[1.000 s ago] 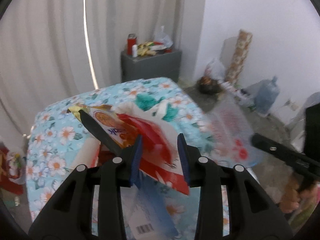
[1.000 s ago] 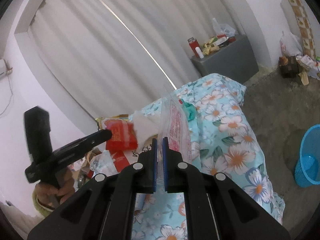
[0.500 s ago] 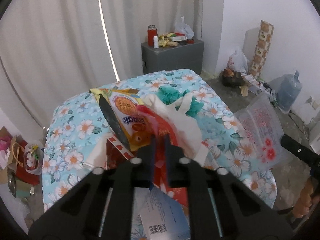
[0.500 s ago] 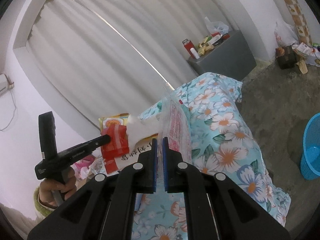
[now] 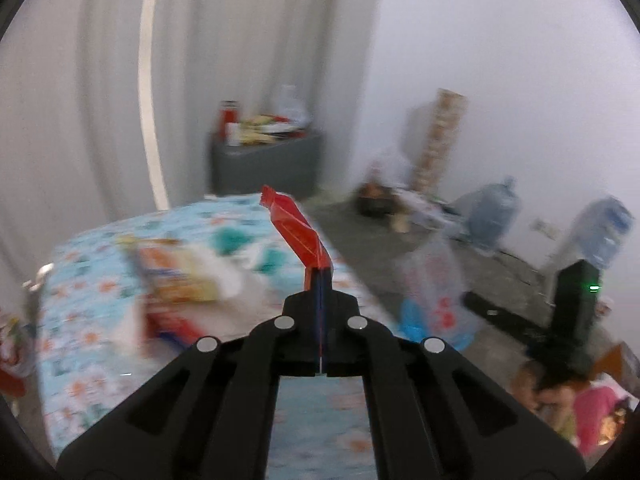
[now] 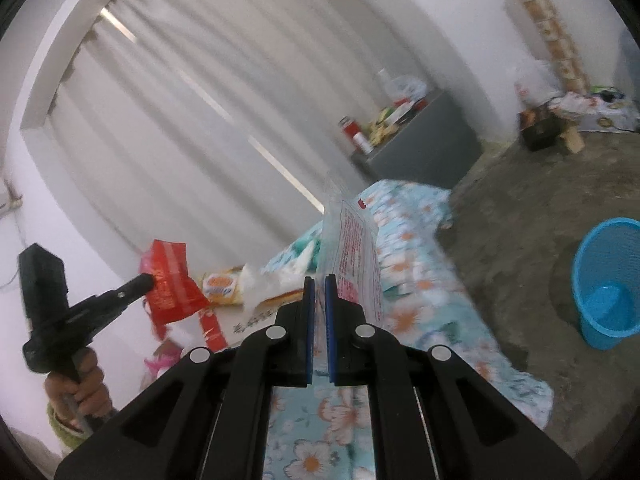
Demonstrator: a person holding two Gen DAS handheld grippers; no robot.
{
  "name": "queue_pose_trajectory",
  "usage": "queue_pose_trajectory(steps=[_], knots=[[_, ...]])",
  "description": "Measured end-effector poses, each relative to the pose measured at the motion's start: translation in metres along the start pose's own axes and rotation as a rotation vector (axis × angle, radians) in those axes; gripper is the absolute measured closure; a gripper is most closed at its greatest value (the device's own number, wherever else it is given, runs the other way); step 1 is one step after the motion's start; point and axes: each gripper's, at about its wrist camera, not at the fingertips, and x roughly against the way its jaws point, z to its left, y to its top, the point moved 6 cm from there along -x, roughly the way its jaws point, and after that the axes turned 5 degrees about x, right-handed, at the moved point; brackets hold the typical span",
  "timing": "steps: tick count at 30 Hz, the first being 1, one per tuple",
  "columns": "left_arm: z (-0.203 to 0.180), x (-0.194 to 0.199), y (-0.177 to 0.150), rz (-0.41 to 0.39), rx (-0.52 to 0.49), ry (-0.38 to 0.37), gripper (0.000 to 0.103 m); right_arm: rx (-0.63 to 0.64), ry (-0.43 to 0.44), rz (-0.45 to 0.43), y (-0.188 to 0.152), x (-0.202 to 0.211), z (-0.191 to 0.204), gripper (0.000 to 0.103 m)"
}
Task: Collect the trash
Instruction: 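Carry both tools over the blue wastebasket and open them to drop trash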
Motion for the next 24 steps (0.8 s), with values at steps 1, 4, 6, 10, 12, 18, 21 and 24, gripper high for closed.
queue_pose_trajectory(steps=[1, 4, 6, 10, 12, 18, 21, 24], knots=[[-0.017, -0.009, 0.000, 0.014, -0.014, -0.040, 0.103, -0.019, -0.034, -0.031, 0.003, 0.013, -0.012, 0.098], [-0.074, -0.049, -0.001, 0.076, -0.046, -0.183, 0.103, -0.076, -0.125, -0.108, 0.010, 0.046, -0.051, 0.098], [-0.119, -0.090, -0.002, 0.153, -0.050, -0.289, 0.103, -0.127, -0.194, -0.151, 0.011, 0.066, -0.082, 0.098], [-0.194, -0.182, -0.016, 0.287, -0.108, -0.359, 0.103, -0.261, -0.303, -0.209, 0.005, 0.095, -0.152, 0.098], [-0.227, -0.236, -0.030, 0.391, -0.117, -0.387, 0.103, -0.359, -0.345, -0.228, -0.004, 0.100, -0.198, 0.098], [-0.292, -0.383, -0.090, 0.624, -0.211, -0.360, 0.103, -0.584, -0.398, -0.200, -0.030, 0.064, -0.313, 0.098], [-0.313, -0.431, -0.119, 0.611, -0.339, -0.315, 0.103, -0.680, -0.412, -0.173, -0.046, 0.041, -0.370, 0.097], [-0.328, -0.468, -0.140, 0.640, -0.398, -0.289, 0.088, -0.780, -0.410, -0.121, -0.067, 0.024, -0.423, 0.094]])
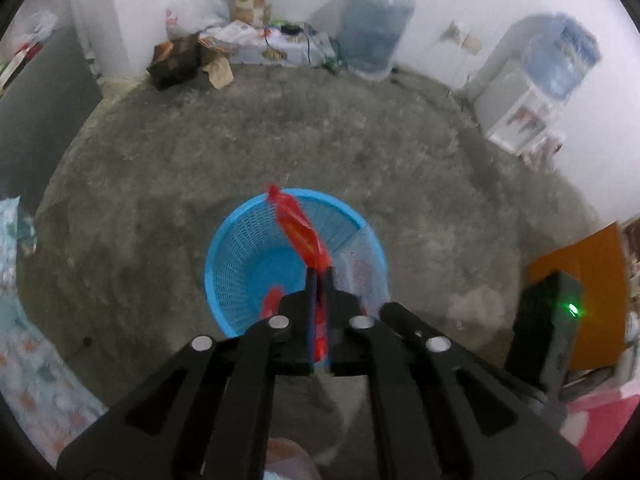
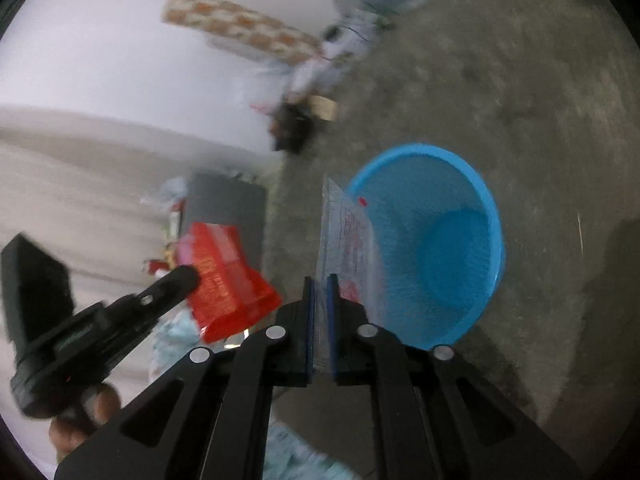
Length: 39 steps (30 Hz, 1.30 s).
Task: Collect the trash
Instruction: 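Carry both tools over the blue wastebasket and open them to drop trash, then return to the bed and close the left tool on the tissue pile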
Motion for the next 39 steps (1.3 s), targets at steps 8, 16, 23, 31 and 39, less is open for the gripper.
queue_pose_trajectory(steps=[8, 16, 23, 31, 39], knots=[[-0.004, -0.009, 0.009, -0.057, -0.027, 0.040, 0.042, -0.010, -0.168, -0.008, -0.004, -0.005, -0.033, 0.056], [-0.024, 0.086, -0.005, -0.206, -0.084, -0.048, 0.034, 0.186, -0.255, -0.145, -0.001, 0.041, 0.034, 0.044], [-0.025, 0.216, -0.043, -0.375, -0.060, -0.139, 0.029, 0.407, -0.302, -0.265, -0.027, 0.108, 0.134, 0.017], [0.000, 0.342, -0.119, -0.464, 0.020, -0.178, 0.028, 0.646, -0.394, -0.331, -0.072, 0.160, 0.213, 0.007], [0.068, 0.448, -0.217, -0.617, 0.170, -0.038, 0.025, 0.942, -0.527, -0.360, -0.136, 0.167, 0.274, 0.007]])
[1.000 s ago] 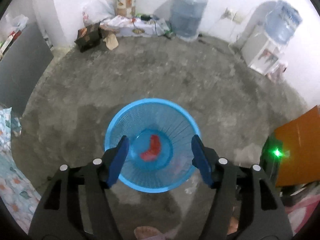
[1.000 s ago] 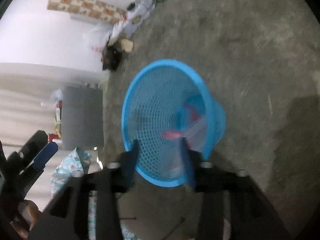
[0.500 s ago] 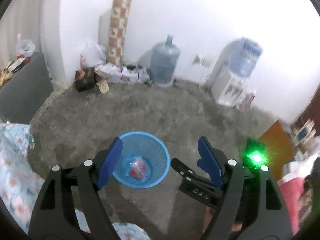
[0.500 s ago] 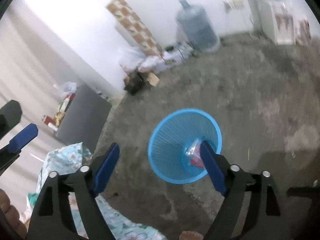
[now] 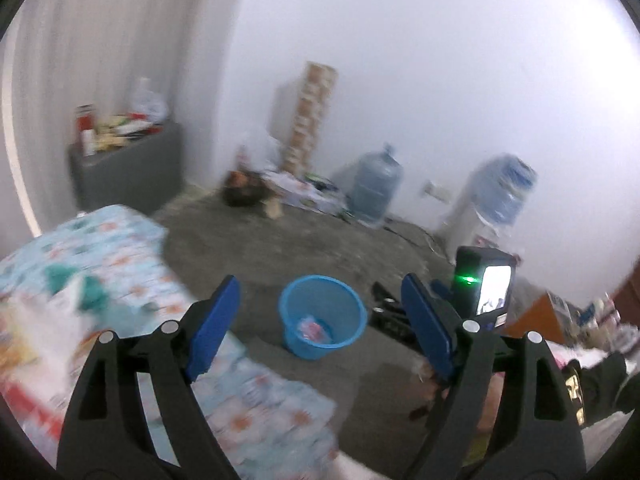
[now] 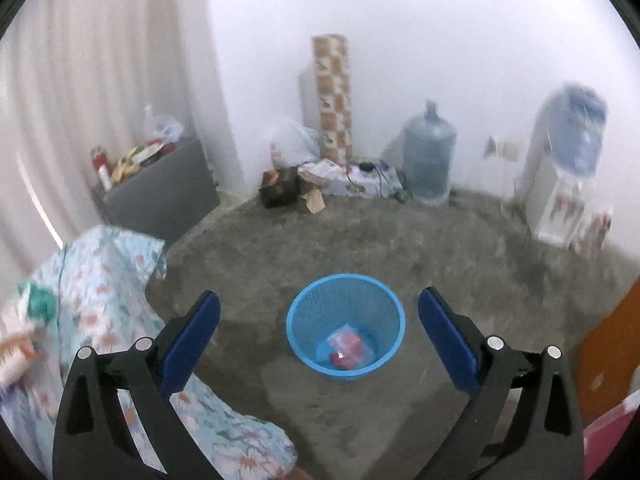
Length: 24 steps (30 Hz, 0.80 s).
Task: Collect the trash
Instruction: 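Return to the bed and close the left tool on the tissue pile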
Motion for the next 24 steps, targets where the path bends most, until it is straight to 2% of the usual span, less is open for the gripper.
queue_pose_trajectory(steps=[4, 7, 8, 10, 13, 16, 19, 22, 24], knots=[[0.046, 0.070, -0.006, -0.128, 0.071, 0.134, 0.025, 0.102, 0.003, -0.068, 0.010, 0.026, 0.025, 0.007], [0.084, 0.122, -0.008, -0.233, 0.130, 0.237, 0.025, 0.091, 0.191, -0.151, 0.018, 0.048, 0.044, 0.007], [0.098, 0.140, -0.010, -0.266, 0.161, 0.270, 0.025, 0.077, 0.284, -0.179, 0.021, 0.056, 0.053, 0.007], [0.120, 0.162, -0.011, -0.297, 0.211, 0.296, 0.025, 0.071, 0.347, -0.204, 0.025, 0.065, 0.068, 0.007], [0.153, 0.180, -0.017, -0.308, 0.287, 0.328, 0.025, 0.074, 0.458, -0.194, 0.028, 0.070, 0.094, 0.007], [0.178, 0.182, -0.027, -0.291, 0.342, 0.349, 0.025, 0.076, 0.612, -0.159, 0.029, 0.073, 0.129, 0.007], [0.201, 0.182, -0.033, -0.274, 0.384, 0.343, 0.025, 0.104, 0.729, -0.113, 0.025, 0.075, 0.163, 0.007], [0.214, 0.168, -0.035, -0.255, 0.409, 0.333, 0.025, 0.136, 0.809, -0.087, 0.021, 0.079, 0.185, 0.007], [0.221, 0.164, -0.036, -0.246, 0.424, 0.320, 0.029, 0.164, 0.838, -0.073, 0.019, 0.079, 0.197, 0.007]])
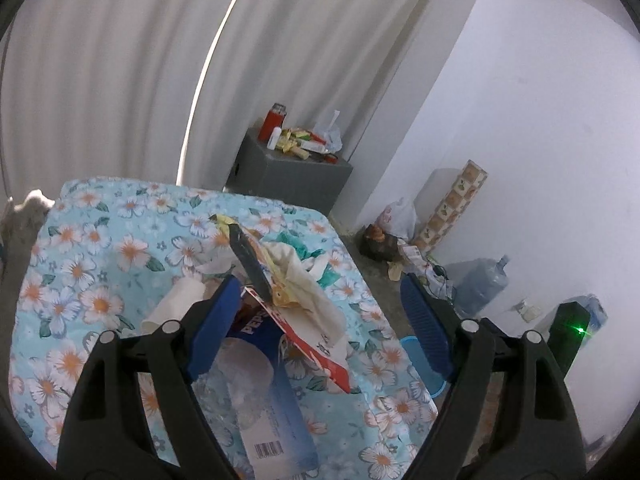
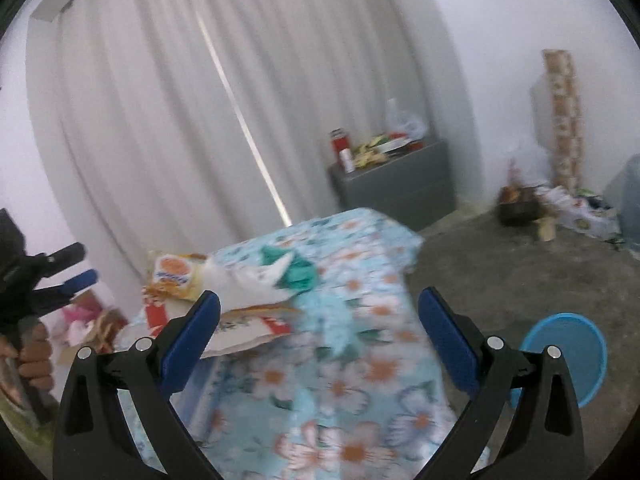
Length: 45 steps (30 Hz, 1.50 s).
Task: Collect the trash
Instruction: 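Return to the bed and close the left tool on the tissue pile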
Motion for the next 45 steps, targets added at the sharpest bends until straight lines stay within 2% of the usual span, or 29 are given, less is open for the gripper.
queue_pose_trajectory(steps=[6, 9, 14, 22, 27, 31, 33, 36, 42, 45], knots=[[0.008, -0.023, -0.004, 0.048, 0.004, -0.033, 0.042, 0.056, 0.102, 0.075, 0.002, -0.041, 0.027, 0.017], [0.017, -0.032, -0.001, 0.059, 0.025, -0.024, 0.048, 0.063, 0.158, 0.121, 0.000, -0.063, 0.038, 0.022], [0.042, -0.041, 0.020, 0.050, 0.111, -0.004, 0.048, 0.070, 0.245, 0.176, 0.000, -0.088, 0.058, 0.029], [0.085, -0.084, 0.042, 0.155, 0.262, 0.010, 0.048, 0.116, 0.321, 0.224, 0.001, -0.110, 0.088, 0.032], [0.096, -0.102, 0.038, 0.202, 0.276, 0.030, 0.049, 0.134, 0.332, 0.255, 0.000, -0.118, 0.096, 0.036], [0.100, -0.111, 0.034, 0.225, 0.268, 0.048, 0.064, 0.127, 0.339, 0.293, -0.004, -0.127, 0.100, 0.040], [0.101, -0.112, 0.033, 0.228, 0.264, 0.040, 0.077, 0.122, 0.339, 0.314, -0.006, -0.133, 0.103, 0.041], [0.102, -0.111, 0.033, 0.222, 0.254, 0.031, 0.085, 0.116, 0.336, 0.343, -0.010, -0.143, 0.104, 0.046], [0.100, -0.105, 0.034, 0.202, 0.231, 0.018, 0.096, 0.108, 0.335, 0.384, -0.017, -0.151, 0.105, 0.063], [0.098, -0.102, 0.034, 0.194, 0.223, 0.011, 0.097, 0.109, 0.317, 0.393, -0.018, -0.152, 0.103, 0.073]])
